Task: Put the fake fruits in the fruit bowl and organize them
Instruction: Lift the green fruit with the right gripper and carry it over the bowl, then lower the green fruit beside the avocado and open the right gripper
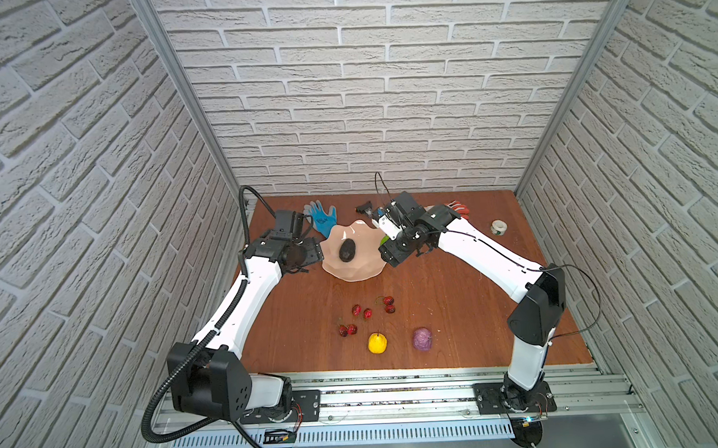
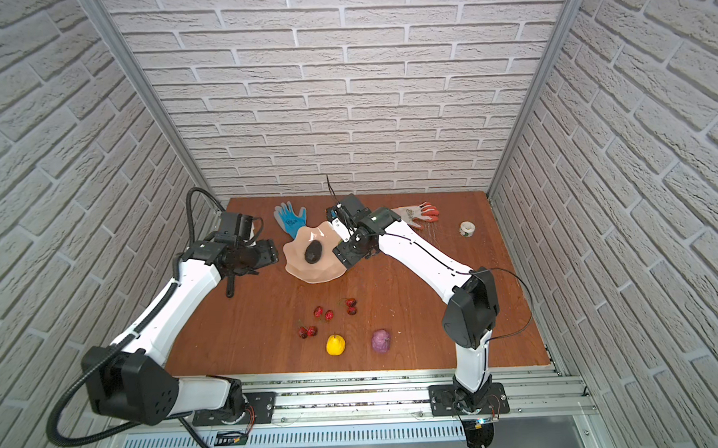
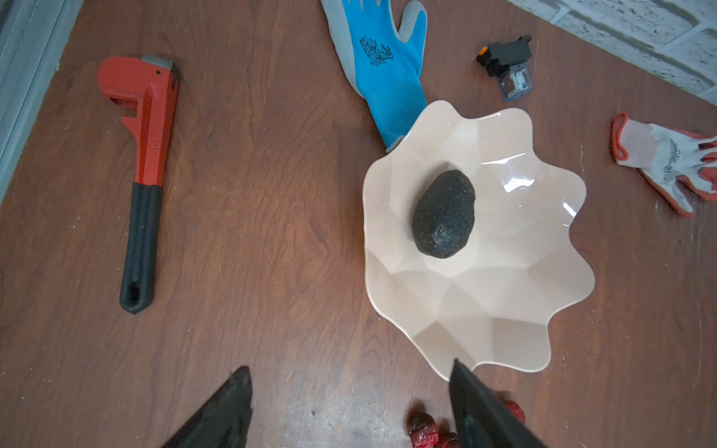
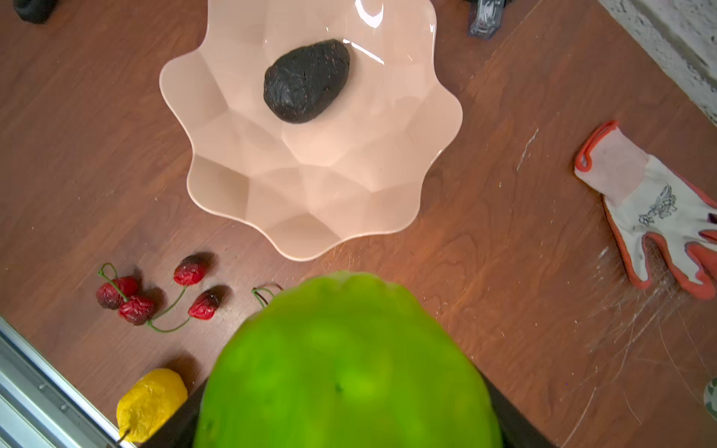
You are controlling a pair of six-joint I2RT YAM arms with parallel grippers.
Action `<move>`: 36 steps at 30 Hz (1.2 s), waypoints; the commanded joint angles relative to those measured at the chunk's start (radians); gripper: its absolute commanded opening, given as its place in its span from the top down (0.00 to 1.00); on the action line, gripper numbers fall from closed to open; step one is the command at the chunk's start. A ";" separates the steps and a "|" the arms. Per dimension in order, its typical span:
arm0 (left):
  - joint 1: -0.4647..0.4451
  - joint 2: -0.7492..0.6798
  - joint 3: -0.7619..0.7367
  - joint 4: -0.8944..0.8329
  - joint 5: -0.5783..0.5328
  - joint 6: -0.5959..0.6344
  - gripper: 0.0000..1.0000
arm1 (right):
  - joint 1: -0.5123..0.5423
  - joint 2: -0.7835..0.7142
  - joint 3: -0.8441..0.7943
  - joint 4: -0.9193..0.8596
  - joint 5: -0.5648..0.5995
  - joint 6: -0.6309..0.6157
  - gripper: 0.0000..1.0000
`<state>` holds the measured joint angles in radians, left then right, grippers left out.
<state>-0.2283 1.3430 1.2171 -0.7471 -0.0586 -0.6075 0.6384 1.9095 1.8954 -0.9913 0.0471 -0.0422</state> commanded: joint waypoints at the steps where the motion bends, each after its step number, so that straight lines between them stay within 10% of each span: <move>1: 0.003 -0.046 -0.023 -0.019 -0.005 -0.016 0.21 | -0.002 0.059 0.093 0.028 -0.015 -0.020 0.41; 36: 0.007 -0.137 -0.182 0.021 0.016 -0.067 0.21 | -0.004 0.584 0.513 0.109 0.069 -0.125 0.40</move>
<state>-0.2279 1.2285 1.0512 -0.7467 -0.0441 -0.6601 0.6384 2.4821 2.3749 -0.9058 0.0875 -0.1440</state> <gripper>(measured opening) 0.794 0.768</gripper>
